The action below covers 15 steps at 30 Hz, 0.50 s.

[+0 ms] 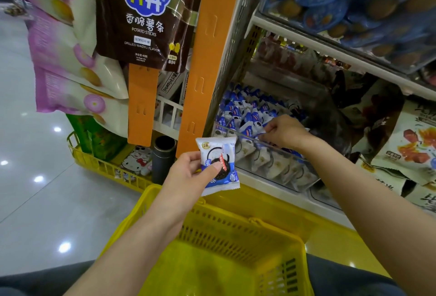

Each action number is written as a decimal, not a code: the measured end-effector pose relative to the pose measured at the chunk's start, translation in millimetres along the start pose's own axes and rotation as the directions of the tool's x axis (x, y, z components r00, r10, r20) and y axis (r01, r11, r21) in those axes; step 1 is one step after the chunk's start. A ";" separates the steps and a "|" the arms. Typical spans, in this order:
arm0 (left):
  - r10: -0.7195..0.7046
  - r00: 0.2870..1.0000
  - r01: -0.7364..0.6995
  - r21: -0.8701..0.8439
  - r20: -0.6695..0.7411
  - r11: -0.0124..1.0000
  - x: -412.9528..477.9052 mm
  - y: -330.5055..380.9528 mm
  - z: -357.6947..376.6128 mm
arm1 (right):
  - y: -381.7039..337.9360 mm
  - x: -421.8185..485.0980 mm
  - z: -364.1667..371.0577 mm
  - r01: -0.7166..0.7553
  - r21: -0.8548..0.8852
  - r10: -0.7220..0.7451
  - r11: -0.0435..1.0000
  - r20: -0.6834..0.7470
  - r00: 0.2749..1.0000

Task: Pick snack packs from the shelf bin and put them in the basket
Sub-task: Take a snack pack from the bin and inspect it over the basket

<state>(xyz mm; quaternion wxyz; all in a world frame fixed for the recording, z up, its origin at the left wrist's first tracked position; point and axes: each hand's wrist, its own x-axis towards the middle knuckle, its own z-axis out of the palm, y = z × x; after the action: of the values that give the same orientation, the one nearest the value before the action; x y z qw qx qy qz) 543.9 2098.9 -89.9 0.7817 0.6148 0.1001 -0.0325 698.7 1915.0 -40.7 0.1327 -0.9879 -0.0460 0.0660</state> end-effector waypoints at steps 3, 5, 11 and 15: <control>0.003 1.000 -0.003 0.002 -0.015 1.000 -0.6 1.3 0.7 | 5.7 -7.5 -11.9 -0.023 0.147 0.040 0.989 -0.115 0.993; 0.024 0.999 -0.024 0.019 -0.021 1.000 -1.5 1.7 1.3 | 7.3 -17.1 -20.8 0.017 0.193 0.037 0.981 -0.274 0.961; 0.081 0.997 -0.081 0.035 -0.005 0.996 -6.2 4.3 0.4 | -0.1 -64.1 -30.8 0.382 0.420 -0.076 0.823 -0.585 0.807; 0.092 0.996 -0.092 0.002 -0.005 0.996 -9.5 6.2 -0.1 | -15.1 -90.9 -20.7 0.412 0.544 -0.162 0.731 -0.448 0.879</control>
<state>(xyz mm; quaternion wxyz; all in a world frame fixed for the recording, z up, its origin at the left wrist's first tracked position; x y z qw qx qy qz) 535.7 2099.9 -82.1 0.7817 0.6193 0.0737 0.0049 610.9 1914.3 -6.1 0.4672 -0.8611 -0.1508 -0.1319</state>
